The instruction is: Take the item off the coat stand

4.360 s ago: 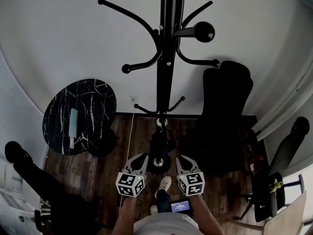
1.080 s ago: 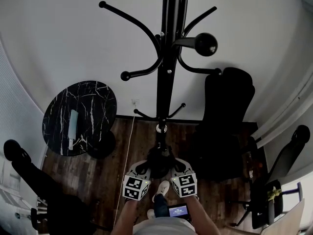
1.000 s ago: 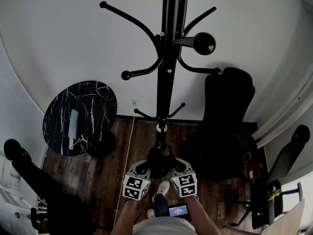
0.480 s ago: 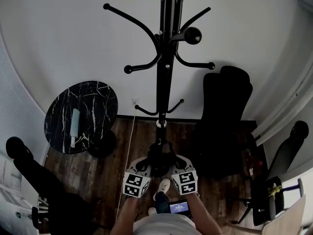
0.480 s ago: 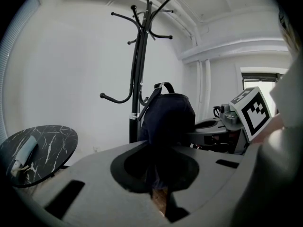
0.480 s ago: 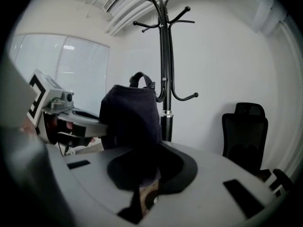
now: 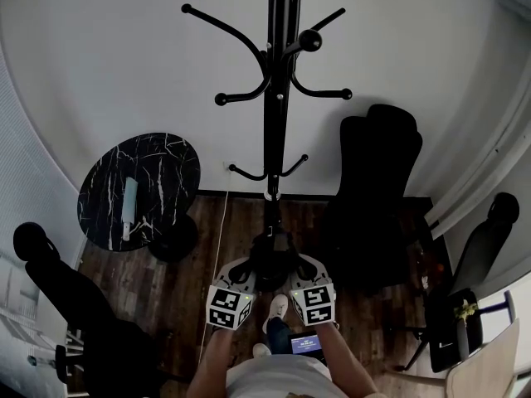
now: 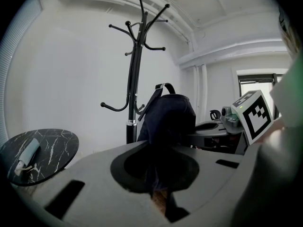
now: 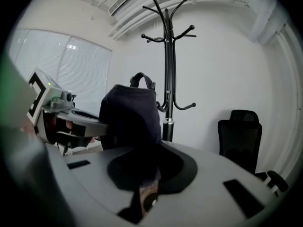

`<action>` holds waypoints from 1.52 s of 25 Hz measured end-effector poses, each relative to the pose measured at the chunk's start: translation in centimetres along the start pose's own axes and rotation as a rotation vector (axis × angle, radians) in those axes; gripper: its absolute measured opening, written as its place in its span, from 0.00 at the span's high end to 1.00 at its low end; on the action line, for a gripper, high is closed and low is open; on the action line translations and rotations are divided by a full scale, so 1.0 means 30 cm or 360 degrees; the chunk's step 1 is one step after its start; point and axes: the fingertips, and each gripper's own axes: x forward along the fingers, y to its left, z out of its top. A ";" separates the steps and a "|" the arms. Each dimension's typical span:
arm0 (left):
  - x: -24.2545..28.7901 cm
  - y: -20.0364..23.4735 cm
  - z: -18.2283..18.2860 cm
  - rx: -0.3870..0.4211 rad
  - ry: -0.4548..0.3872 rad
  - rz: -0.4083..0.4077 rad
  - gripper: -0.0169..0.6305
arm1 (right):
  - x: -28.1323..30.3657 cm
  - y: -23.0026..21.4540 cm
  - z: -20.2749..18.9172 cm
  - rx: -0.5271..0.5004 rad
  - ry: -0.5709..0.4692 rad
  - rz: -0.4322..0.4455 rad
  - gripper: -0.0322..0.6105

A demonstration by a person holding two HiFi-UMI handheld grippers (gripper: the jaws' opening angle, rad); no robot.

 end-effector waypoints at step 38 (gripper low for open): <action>-0.338 -0.349 0.017 -0.0142 -0.0187 0.0242 0.93 | -0.437 0.102 -0.021 0.0092 -0.0106 0.0190 0.90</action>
